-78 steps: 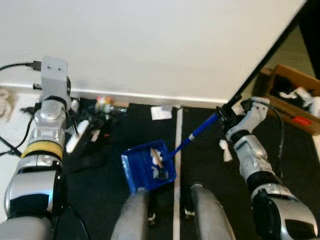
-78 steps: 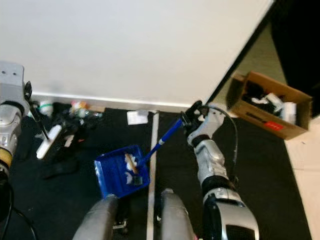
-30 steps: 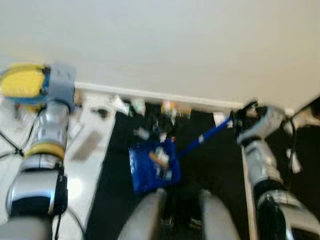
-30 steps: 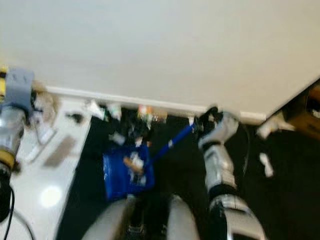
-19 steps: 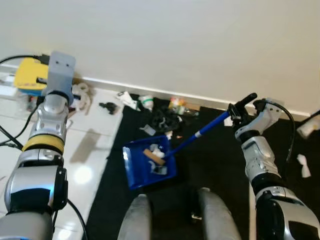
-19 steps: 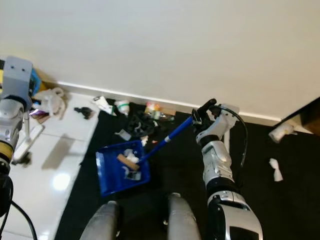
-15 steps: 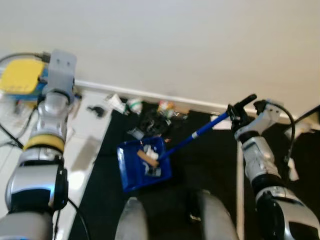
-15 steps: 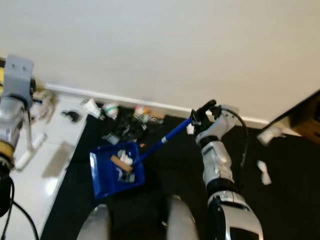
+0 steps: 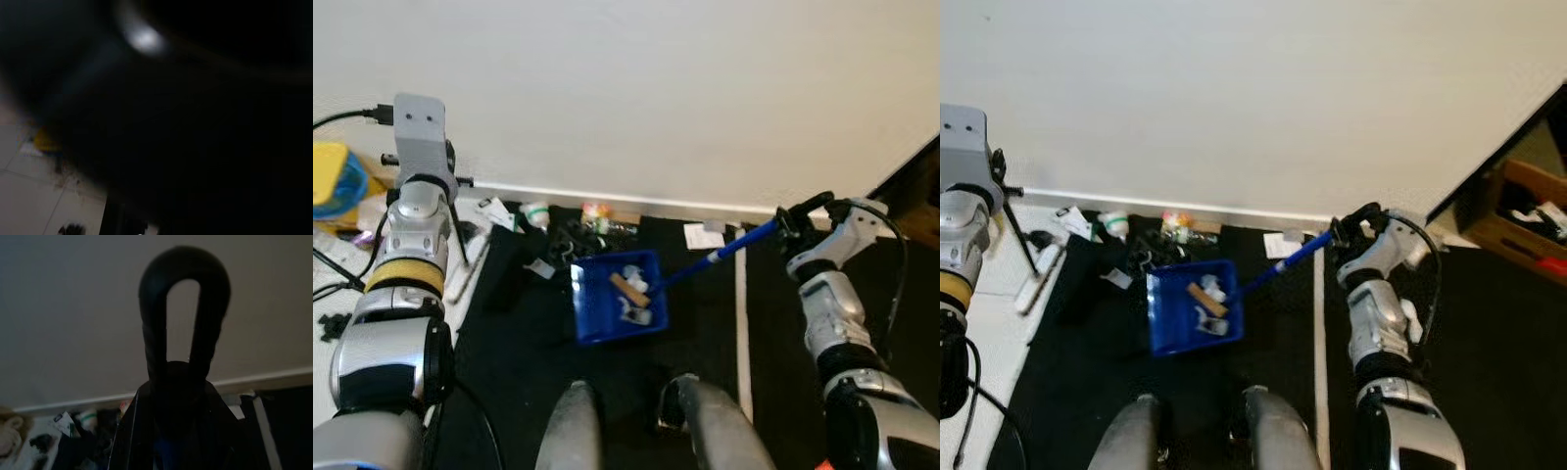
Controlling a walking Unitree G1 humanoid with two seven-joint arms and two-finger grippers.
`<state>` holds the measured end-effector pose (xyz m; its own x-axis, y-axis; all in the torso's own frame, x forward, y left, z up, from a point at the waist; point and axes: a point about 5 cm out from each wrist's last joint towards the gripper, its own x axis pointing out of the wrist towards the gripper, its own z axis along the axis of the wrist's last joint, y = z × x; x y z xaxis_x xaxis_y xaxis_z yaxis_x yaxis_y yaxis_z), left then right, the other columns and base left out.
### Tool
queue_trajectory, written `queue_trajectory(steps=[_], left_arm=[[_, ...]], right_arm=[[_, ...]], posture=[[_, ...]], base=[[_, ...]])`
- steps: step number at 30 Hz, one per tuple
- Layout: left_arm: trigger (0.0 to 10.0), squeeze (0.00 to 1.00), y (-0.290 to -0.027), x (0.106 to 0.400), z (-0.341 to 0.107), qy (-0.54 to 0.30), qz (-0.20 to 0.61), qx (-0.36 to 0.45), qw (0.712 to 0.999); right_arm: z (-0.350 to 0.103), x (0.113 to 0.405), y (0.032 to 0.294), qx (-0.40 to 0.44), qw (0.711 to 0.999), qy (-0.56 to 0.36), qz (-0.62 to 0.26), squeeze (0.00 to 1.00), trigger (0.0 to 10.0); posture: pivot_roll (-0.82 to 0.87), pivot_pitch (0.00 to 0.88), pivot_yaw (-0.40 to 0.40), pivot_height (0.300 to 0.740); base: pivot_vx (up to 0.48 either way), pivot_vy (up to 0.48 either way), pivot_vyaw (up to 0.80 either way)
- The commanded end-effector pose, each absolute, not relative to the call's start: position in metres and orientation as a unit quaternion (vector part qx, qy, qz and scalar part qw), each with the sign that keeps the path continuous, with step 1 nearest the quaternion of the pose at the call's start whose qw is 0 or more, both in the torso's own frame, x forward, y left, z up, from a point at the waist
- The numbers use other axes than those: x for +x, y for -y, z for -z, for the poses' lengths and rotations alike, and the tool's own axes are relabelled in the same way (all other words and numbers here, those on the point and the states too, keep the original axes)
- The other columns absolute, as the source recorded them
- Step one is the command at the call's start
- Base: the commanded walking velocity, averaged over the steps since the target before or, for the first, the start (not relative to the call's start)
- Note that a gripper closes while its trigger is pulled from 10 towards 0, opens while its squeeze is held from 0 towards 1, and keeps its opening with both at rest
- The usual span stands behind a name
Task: Sweep floor
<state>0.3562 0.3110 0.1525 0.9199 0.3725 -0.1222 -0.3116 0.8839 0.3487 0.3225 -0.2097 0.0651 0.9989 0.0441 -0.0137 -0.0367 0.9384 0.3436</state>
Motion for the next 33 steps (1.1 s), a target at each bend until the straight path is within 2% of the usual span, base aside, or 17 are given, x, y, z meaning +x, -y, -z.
queue_trajectory(steps=[1, 8, 13, 21, 25, 28, 29, 33], left_arm=[[10.0, 0.0, -0.321, 0.355, -0.162, -0.084, -0.199, 0.174, 0.961], [10.0, 0.0, -0.318, 0.355, -0.161, -0.072, -0.187, 0.176, 0.964], [10.0, 0.0, -0.314, 0.357, -0.165, -0.064, -0.177, 0.186, 0.964], [10.0, 0.0, -0.301, 0.364, -0.168, -0.047, -0.148, 0.181, 0.971], [10.0, 0.0, -0.295, 0.365, -0.162, -0.039, -0.145, 0.174, 0.973], [10.0, 0.0, -0.291, 0.366, -0.164, -0.014, -0.149, 0.149, 0.977], [10.0, 0.0, -0.291, 0.366, -0.166, -0.004, -0.151, 0.138, 0.979], [10.0, 0.0, -0.29, 0.366, -0.168, 0.017, -0.157, 0.112, 0.981]], right_arm=[[-0.062, 0.32, 0.211, 0.183, 0.983, -0.015, -0.014, 0.0, 10.0], [-0.063, 0.322, 0.209, 0.182, 0.983, -0.015, -0.018, 0.0, 10.0], [-0.065, 0.322, 0.212, 0.181, 0.983, -0.008, -0.015, 0.0, 10.0], [-0.077, 0.326, 0.232, 0.157, 0.987, 0.015, 0.013, 0.0, 10.0], [-0.089, 0.331, 0.242, 0.102, 0.994, 0.025, 0.023, 0.0, 10.0], [-0.096, 0.335, 0.244, 0.094, 0.994, 0.035, 0.031, 0.0, 10.0], [-0.098, 0.336, 0.245, 0.091, 0.995, 0.037, 0.032, 0.0, 10.0], [-0.1, 0.337, 0.244, 0.091, 0.994, 0.041, 0.038, 0.0, 10.0]], posture=[[0.03, 0.134, 0.003, 0.74], [0.03, 0.138, -0.002, 0.74], [0.03, 0.139, -0.001, 0.74], [0.03, 0.147, 0.003, 0.74], [0.02, 0.175, -0.007, 0.74], [0.01, 0.225, -0.015, 0.74], [0.01, 0.269, -0.022, 0.74], [0.01, 0.32, -0.03, 0.74]], base=[[0.0, 0.48, 0.0], [0.0, 0.48, 0.0], [0.0, 0.0, 0.0], [0.0, 0.0, 0.0], [0.0, 0.0, 0.0], [0.0, 0.0, 0.0], [0.0, 0.0, 0.0], [0.0, 0.0, 0.0]])
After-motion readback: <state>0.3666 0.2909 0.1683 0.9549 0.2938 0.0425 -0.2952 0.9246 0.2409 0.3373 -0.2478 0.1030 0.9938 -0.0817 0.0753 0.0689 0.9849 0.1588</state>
